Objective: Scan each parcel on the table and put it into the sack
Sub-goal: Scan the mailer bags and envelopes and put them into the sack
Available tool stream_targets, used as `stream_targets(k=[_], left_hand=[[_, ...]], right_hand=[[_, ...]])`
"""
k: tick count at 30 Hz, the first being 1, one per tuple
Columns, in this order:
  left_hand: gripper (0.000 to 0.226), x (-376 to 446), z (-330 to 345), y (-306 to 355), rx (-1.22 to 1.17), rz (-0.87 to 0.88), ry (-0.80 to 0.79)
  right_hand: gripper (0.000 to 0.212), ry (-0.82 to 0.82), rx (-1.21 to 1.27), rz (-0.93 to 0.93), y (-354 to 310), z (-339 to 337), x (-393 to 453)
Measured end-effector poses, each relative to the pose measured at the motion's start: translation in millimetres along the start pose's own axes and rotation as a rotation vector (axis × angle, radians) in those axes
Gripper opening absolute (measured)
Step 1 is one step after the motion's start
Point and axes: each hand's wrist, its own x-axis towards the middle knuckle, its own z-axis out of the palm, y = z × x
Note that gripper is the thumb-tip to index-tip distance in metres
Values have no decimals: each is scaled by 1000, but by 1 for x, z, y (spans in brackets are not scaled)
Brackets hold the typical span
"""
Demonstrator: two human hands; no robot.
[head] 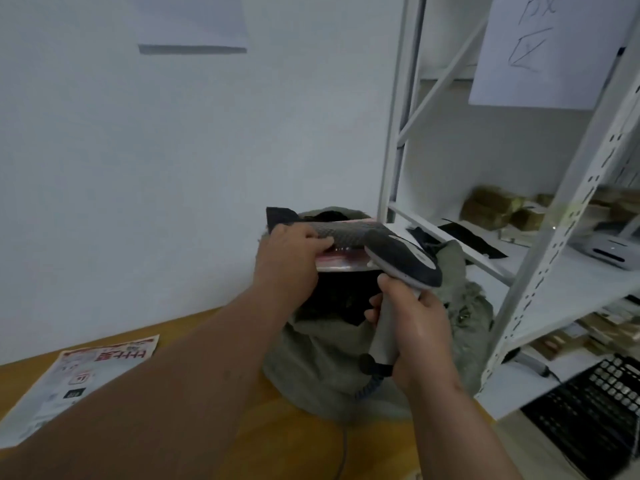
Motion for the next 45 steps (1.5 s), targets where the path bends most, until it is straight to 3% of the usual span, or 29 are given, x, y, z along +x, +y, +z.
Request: stream_targets(k=[2, 3, 10, 16, 22, 28, 37, 45], left_hand=[[53, 5, 10, 9, 74, -12, -257], [55, 7, 13, 13, 66, -26, -303], [40, 11, 22, 5, -181, -103, -76], [38, -22, -12, -24, -15, -154, 36], [41, -79, -44, -82, 89, -263, -55], [42, -167, -55, -163, 121, -429, -247], [43, -311, -52, -275, 0, -658, -438], [45, -348, -31, -332, -78, -806, -502]], right_hand=[[16, 4, -1, 7, 1, -11, 5], [17, 6, -8, 8, 2, -15, 7], [15, -22, 3, 39, 4, -17, 10], [12, -130, -79, 38, 7, 18, -9], [13, -218, -157, 40, 32, 73, -46], [21, -290, -290, 140, 93, 137, -91], [17, -428, -449, 274, 175, 224, -160], [15, -458, -537, 335, 221, 277, -157]])
